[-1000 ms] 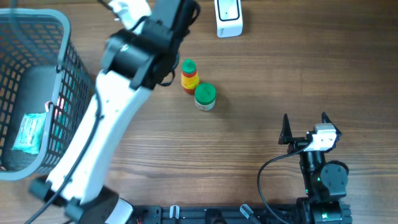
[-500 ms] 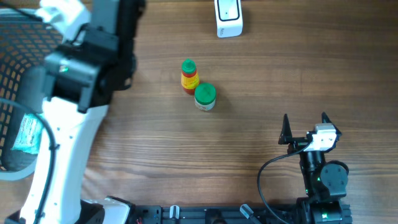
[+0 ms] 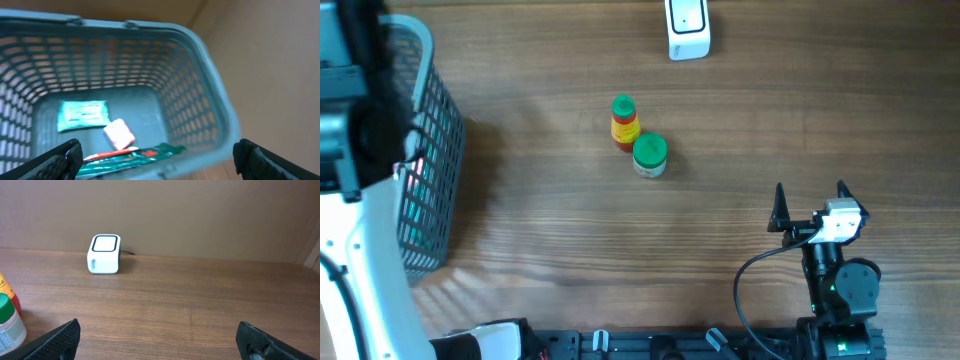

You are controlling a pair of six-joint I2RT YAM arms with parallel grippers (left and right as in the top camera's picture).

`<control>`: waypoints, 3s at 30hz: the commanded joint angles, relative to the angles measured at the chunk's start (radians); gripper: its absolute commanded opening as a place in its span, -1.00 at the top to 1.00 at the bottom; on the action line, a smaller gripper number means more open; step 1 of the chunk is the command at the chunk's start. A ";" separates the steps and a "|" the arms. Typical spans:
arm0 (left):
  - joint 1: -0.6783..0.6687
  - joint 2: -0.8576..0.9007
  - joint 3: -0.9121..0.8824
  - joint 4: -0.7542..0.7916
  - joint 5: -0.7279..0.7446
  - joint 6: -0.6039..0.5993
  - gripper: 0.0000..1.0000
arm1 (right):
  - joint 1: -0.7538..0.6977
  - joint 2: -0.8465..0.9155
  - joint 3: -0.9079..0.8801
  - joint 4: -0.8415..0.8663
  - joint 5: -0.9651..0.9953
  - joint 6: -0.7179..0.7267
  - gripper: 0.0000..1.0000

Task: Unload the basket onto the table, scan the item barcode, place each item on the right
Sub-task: 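Reach into the basket and grasp the Kleenex tissue pack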

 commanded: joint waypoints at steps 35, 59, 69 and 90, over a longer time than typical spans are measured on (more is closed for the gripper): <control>0.401 0.359 0.002 -0.132 0.283 -0.480 -1.00 | -0.004 0.002 0.000 0.004 -0.016 -0.005 -0.99; 0.452 0.663 0.002 -0.014 0.435 -0.278 -1.00 | -0.004 0.002 0.000 0.004 -0.016 -0.005 -0.99; 0.417 0.793 0.002 0.002 0.538 -0.286 -1.00 | -0.004 0.002 0.000 0.004 -0.016 -0.005 -0.99; 0.406 0.826 -0.307 0.242 0.556 -0.286 -1.00 | -0.004 0.002 0.000 0.004 -0.016 -0.005 -0.99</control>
